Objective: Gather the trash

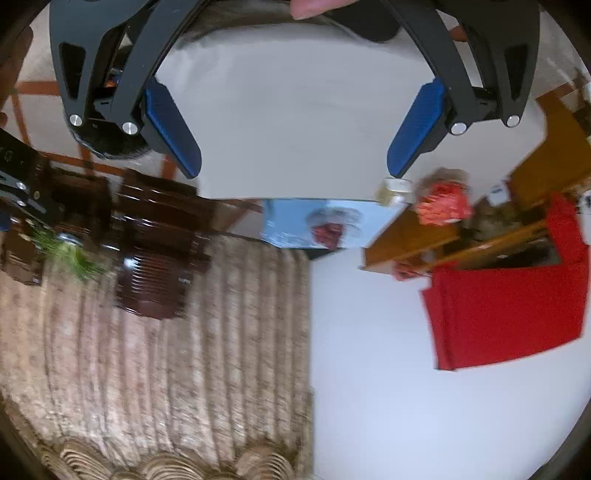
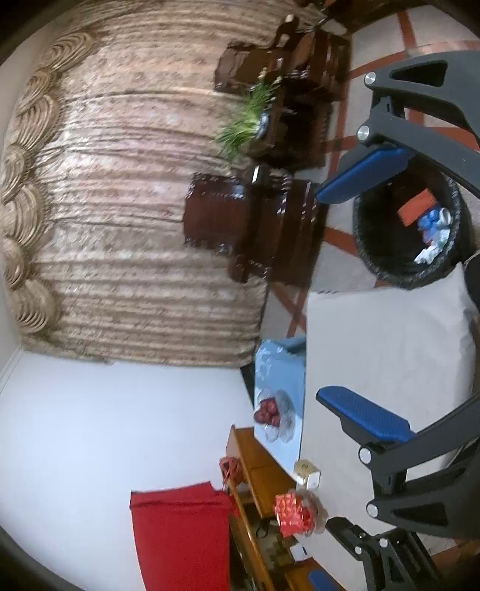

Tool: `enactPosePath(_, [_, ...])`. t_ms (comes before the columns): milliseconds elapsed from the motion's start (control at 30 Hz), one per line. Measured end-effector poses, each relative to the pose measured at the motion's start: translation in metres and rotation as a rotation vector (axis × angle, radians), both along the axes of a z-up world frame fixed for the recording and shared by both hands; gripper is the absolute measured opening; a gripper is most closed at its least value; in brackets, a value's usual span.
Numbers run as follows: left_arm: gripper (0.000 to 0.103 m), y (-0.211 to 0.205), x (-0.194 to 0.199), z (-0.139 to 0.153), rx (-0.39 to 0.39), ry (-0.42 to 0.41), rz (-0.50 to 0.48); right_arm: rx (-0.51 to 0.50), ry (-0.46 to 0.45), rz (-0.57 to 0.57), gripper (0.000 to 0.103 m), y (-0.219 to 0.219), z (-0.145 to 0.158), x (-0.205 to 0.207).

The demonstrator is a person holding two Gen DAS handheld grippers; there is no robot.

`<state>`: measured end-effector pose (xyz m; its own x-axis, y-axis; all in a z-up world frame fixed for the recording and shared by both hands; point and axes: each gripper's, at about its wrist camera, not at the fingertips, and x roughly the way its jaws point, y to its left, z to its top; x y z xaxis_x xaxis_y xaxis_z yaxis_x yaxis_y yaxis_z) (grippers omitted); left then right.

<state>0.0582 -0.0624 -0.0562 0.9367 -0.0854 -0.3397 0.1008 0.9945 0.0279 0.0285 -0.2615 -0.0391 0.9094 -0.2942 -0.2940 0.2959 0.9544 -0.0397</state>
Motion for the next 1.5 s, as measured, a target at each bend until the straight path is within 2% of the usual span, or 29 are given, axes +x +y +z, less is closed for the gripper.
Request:
enactPosePath(167, [0.098, 0.033, -0.018, 0.012, -0.037, -0.011, 0.1, 0.026, -0.037, 0.043, 0.097, 0.02, 0.01, -0.005])
enactPosePath(300, [0.098, 0.052, -0.028, 0.018, -0.035, -0.013, 0.153, 0.031, -0.078, 0.046, 0.097, 0.034, 0.014, -0.013])
enactPosePath(600, [0.098, 0.068, -0.038, 0.026, -0.031, -0.028, 0.2, 0.026, -0.096, 0.075, 0.097, 0.05, 0.014, -0.019])
enactPosePath(900, [0.098, 0.079, -0.037, 0.03, -0.046, -0.045, 0.234, 0.016, -0.102, 0.039, 0.097, 0.044, 0.014, -0.015])
enactPosePath(1500, [0.098, 0.086, -0.038, 0.037, -0.025, -0.068, 0.295, 0.073, -0.078, -0.024, 0.097, 0.015, 0.002, -0.015])
